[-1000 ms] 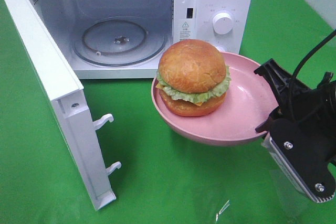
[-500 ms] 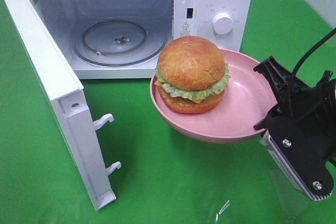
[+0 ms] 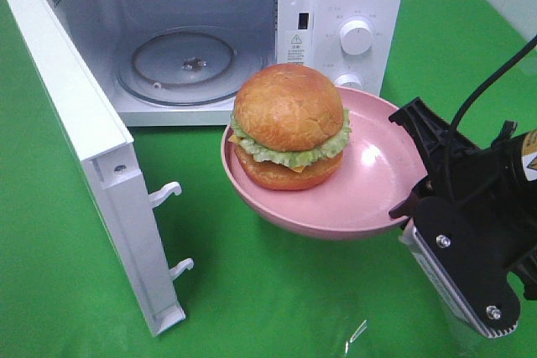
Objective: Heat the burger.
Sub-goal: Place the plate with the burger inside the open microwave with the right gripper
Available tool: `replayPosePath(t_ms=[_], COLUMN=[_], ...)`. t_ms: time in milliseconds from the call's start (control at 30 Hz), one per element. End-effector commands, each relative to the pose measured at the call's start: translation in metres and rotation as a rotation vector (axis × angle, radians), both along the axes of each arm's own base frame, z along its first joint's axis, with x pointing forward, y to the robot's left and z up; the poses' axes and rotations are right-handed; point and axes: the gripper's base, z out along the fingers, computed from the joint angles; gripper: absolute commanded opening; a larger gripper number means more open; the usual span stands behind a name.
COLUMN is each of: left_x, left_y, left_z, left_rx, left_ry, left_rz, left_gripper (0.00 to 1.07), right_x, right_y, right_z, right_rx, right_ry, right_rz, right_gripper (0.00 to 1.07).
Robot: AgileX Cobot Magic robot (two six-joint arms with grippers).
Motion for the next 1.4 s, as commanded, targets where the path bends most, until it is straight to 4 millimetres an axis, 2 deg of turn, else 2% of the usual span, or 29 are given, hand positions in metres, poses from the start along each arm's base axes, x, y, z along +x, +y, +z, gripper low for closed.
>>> replayPosePath(t_ms=[33, 333, 500, 900, 1400], left_x=[-0.002, -0.002, -0.002, -0.002, -0.002], left_y=[0.000, 0.000, 0.000, 0.000, 0.000], left_z=[0.000, 0.000, 0.000, 0.000, 0.000], left_rx=[0.003, 0.003, 0.003, 0.003, 0.003], left_ry=[-0.028, -0.028, -0.028, -0.028, -0.028], left_rz=[-0.001, -0.001, -0.001, -0.001, -0.001], left_gripper=[1.02, 1.02, 1.02, 1.02, 1.02], right_x=[0.004, 0.010, 0.014, 0.042, 0.063], right_y=[0.004, 0.008, 0.023, 0.047, 0.067], right_z=[0.007, 0.012, 0.008, 0.005, 0.010], right_rx=[0.064, 0.077, 0.066, 0.071, 0.080], right_ry=[-0.046, -0.047, -0.024, 0.013, -0.004], right_rz=[-0.019, -0.032, 0.005, -0.022, -0.010], right_gripper=[0.05, 0.05, 0.05, 0.05, 0.05])
